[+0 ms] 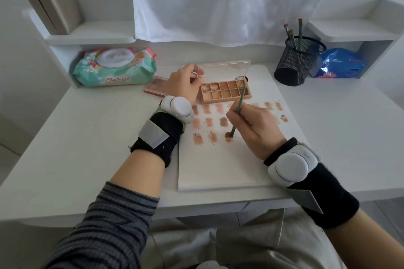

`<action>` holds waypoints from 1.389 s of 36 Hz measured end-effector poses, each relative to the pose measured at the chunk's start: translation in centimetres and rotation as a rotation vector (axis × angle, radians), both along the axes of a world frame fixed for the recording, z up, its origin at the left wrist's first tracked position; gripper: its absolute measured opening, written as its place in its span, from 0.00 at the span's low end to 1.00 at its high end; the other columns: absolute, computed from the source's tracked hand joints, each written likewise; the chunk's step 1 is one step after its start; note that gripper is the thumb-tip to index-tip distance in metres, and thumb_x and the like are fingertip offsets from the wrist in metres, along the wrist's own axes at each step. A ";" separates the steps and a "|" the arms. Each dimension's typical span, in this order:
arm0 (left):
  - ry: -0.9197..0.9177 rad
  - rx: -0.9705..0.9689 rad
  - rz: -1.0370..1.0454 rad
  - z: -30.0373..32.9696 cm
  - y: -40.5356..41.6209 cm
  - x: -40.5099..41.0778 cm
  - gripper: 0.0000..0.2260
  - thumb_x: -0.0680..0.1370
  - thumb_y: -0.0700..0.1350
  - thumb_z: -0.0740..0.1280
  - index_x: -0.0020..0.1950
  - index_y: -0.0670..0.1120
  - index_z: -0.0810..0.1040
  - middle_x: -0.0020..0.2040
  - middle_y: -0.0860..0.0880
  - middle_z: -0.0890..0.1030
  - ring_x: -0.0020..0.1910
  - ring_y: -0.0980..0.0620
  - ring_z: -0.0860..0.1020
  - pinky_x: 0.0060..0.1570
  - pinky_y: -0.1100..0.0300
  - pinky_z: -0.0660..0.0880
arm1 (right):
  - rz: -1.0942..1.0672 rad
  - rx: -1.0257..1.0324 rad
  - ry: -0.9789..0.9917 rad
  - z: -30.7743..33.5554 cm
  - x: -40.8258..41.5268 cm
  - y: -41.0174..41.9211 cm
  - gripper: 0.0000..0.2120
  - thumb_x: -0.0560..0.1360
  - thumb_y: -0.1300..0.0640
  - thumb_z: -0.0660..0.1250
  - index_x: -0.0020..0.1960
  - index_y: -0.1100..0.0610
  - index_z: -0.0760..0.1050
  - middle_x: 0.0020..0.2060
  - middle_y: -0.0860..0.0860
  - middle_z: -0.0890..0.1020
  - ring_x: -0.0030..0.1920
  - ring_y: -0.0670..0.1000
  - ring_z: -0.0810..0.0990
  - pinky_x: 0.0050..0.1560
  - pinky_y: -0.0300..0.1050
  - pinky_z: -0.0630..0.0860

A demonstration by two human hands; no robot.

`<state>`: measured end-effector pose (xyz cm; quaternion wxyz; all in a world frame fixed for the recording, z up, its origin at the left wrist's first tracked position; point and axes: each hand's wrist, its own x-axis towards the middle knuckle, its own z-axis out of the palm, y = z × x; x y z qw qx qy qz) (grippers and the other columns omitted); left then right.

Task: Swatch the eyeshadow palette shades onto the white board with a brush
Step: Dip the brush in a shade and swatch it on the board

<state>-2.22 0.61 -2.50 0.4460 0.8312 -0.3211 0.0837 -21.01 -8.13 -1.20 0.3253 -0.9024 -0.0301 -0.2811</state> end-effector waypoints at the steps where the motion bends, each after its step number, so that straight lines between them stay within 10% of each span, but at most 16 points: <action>1: 0.000 0.000 0.001 0.0 0.0 0.0 0.04 0.76 0.41 0.66 0.49 0.46 0.79 0.47 0.50 0.84 0.45 0.52 0.81 0.46 0.55 0.77 | 0.007 0.003 -0.004 0.0 0.0 0.0 0.09 0.78 0.52 0.55 0.39 0.52 0.66 0.28 0.38 0.69 0.33 0.36 0.71 0.36 0.27 0.65; 16: 0.003 -0.003 0.000 0.0 0.0 0.1 0.04 0.76 0.41 0.66 0.48 0.46 0.79 0.46 0.50 0.84 0.44 0.52 0.81 0.46 0.58 0.76 | -0.039 -0.089 -0.121 -0.1 0.2 0.1 0.13 0.78 0.56 0.54 0.40 0.63 0.71 0.32 0.41 0.68 0.34 0.42 0.64 0.38 0.29 0.64; 22: 0.009 0.000 0.005 0.0 0.0 0.1 0.03 0.75 0.41 0.66 0.48 0.47 0.79 0.46 0.50 0.84 0.44 0.51 0.81 0.47 0.55 0.77 | -0.023 -0.130 -0.066 -0.3 0.2 0.2 0.14 0.78 0.54 0.53 0.40 0.61 0.70 0.31 0.50 0.74 0.33 0.48 0.69 0.36 0.44 0.67; 29: 0.011 0.005 0.006 0.2 0.0 -0.1 0.04 0.76 0.41 0.66 0.49 0.46 0.79 0.48 0.49 0.84 0.46 0.51 0.81 0.47 0.57 0.76 | -0.062 0.033 -0.185 -0.2 0.0 -0.2 0.12 0.78 0.57 0.54 0.39 0.60 0.70 0.34 0.36 0.70 0.33 0.37 0.70 0.38 0.29 0.64; 37: 0.010 0.007 -0.014 0.3 0.1 -0.2 0.04 0.76 0.41 0.65 0.50 0.45 0.78 0.48 0.49 0.83 0.46 0.52 0.81 0.46 0.60 0.75 | -0.103 0.093 -0.148 -0.5 0.2 -0.3 0.14 0.77 0.52 0.56 0.40 0.60 0.72 0.32 0.53 0.76 0.31 0.50 0.71 0.34 0.40 0.68; 50: 0.017 -0.003 -0.009 0.4 0.1 -0.4 0.04 0.76 0.41 0.66 0.50 0.45 0.78 0.48 0.49 0.84 0.47 0.53 0.80 0.41 0.65 0.69 | -0.047 0.136 -0.077 -0.4 0.1 -0.3 0.12 0.76 0.50 0.55 0.39 0.55 0.70 0.29 0.48 0.74 0.31 0.52 0.72 0.34 0.40 0.68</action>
